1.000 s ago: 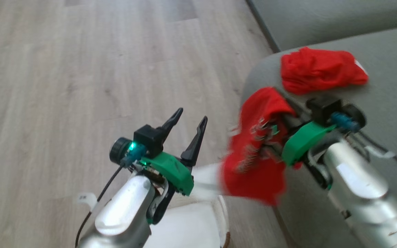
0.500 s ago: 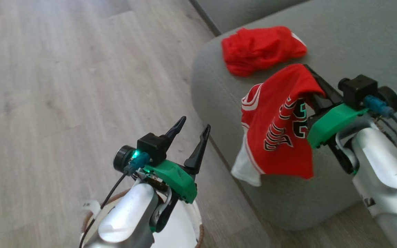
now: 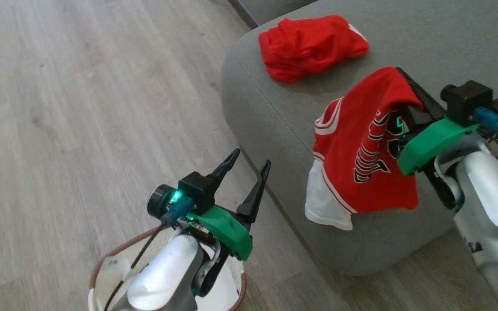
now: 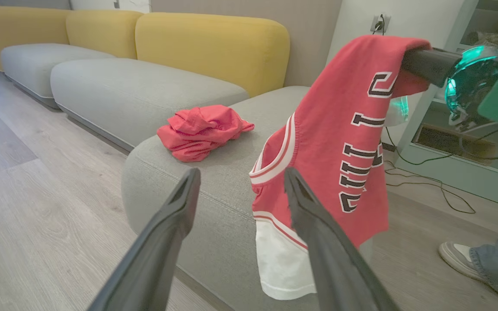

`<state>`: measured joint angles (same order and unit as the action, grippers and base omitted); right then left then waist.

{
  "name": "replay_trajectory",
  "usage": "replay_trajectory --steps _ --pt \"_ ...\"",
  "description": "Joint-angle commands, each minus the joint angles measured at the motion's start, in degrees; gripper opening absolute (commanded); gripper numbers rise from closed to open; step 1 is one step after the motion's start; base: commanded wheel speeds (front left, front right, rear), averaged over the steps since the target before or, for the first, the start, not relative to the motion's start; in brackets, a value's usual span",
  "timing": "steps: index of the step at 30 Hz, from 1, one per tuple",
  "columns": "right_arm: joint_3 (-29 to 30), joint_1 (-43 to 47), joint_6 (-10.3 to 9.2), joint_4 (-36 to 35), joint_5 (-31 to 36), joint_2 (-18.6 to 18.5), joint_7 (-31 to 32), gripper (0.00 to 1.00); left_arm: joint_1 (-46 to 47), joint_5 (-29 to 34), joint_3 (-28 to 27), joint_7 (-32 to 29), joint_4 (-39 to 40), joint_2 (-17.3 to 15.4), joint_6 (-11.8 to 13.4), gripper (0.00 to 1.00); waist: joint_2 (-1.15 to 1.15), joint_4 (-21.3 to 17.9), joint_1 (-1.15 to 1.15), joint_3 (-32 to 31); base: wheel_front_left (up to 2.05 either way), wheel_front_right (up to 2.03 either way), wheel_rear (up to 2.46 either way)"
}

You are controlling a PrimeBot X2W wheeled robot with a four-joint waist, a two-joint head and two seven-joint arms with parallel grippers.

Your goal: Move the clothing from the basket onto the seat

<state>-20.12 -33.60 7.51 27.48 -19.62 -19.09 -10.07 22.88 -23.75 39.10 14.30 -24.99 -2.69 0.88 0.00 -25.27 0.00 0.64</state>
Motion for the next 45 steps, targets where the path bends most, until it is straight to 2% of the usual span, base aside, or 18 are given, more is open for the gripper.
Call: replay_trajectory --steps 1,8,13,22,30,35,45 --pt "0.2 -2.9 -0.02 -1.9 0.2 -0.8 0.2 0.0 1.7 0.7 -1.6 0.7 2.2 -0.2 0.4 1.0 0.0 0.8 0.0 0.2 0.0 0.0 0.0" --pt "3.8 -8.6 -0.02 0.3 2.1 -1.4 2.2 0.0 -1.0 0.8 -1.9 0.7 5.5 -0.2 1.8 1.0 0.0 5.2 0.0 1.4 0.0 0.0 0.0" --pt "7.2 -15.4 -0.02 1.9 3.1 -3.4 3.5 0.0 -1.2 2.2 -1.8 0.7 7.2 -0.3 2.0 1.0 0.0 9.4 0.0 4.6 0.0 0.0 0.0" --pt "12.6 -31.5 -0.02 7.1 5.8 -11.6 5.7 0.0 2.0 4.0 -2.4 0.0 10.0 -2.8 2.5 1.0 0.0 15.9 0.0 15.5 0.0 0.0 0.0" --pt "18.7 -44.4 -0.02 14.9 8.9 -16.1 4.7 0.0 6.4 5.5 -4.1 -1.2 14.4 -5.3 3.7 1.0 0.0 19.5 0.0 25.3 0.0 0.0 0.0" --pt "24.1 -46.7 -0.02 21.4 12.5 -16.5 2.7 0.0 8.8 6.4 -4.5 -1.9 16.3 -6.2 3.9 1.0 0.0 21.6 0.0 29.3 0.0 0.0 0.0" --pt "32.7 -41.4 -0.02 32.8 20.6 -12.8 -1.5 0.0 8.3 7.2 -4.1 -3.4 18.1 -8.2 4.8 1.0 0.0 22.6 0.0 32.6 0.0 0.0 0.0"
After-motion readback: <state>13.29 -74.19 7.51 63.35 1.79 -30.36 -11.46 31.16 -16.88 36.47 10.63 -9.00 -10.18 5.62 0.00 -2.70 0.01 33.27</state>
